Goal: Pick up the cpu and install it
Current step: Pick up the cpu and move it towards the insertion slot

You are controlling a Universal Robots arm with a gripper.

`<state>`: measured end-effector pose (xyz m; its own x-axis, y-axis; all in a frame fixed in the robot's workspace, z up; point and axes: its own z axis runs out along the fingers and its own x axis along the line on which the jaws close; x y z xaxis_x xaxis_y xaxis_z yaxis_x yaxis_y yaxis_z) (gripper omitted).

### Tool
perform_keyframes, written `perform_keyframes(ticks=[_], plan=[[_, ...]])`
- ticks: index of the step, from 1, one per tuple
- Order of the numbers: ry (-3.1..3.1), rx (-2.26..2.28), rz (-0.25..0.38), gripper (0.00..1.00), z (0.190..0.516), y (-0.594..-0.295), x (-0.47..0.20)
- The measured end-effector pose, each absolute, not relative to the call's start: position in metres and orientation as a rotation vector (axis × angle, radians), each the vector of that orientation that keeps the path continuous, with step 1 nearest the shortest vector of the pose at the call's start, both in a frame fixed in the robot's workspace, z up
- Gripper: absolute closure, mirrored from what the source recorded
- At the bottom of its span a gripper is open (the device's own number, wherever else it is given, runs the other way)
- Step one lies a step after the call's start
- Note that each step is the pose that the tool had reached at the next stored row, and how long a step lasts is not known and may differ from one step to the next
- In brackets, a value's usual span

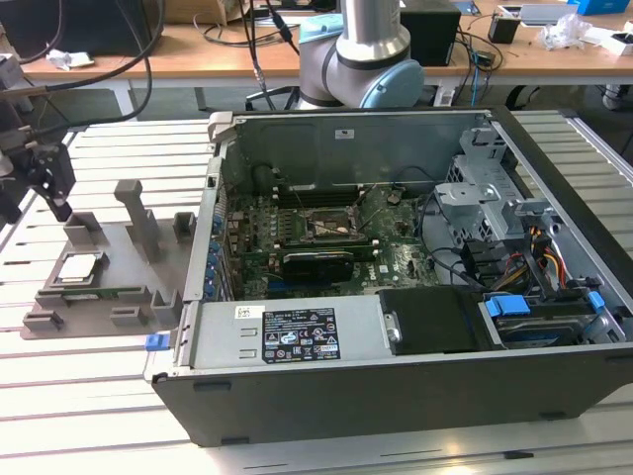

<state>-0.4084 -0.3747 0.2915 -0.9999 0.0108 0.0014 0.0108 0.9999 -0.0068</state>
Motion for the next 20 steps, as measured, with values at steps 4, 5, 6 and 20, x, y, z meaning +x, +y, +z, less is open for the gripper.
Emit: perform_keyframes(ticks=[4,5,6,20], plan=[[-3.140,-0.017,0.011,0.34,0.2897,-0.3747,-0.4084],[-3.140,-0.017,0.011,0.34,0.2893,-0.3747,-0.4084],[-3.140,-0.017,0.011,0.34,0.2891,-0.3747,-0.4084],[-3.140,-0.017,0.011,0.34,0.2827,-0.3747,-0.4084]])
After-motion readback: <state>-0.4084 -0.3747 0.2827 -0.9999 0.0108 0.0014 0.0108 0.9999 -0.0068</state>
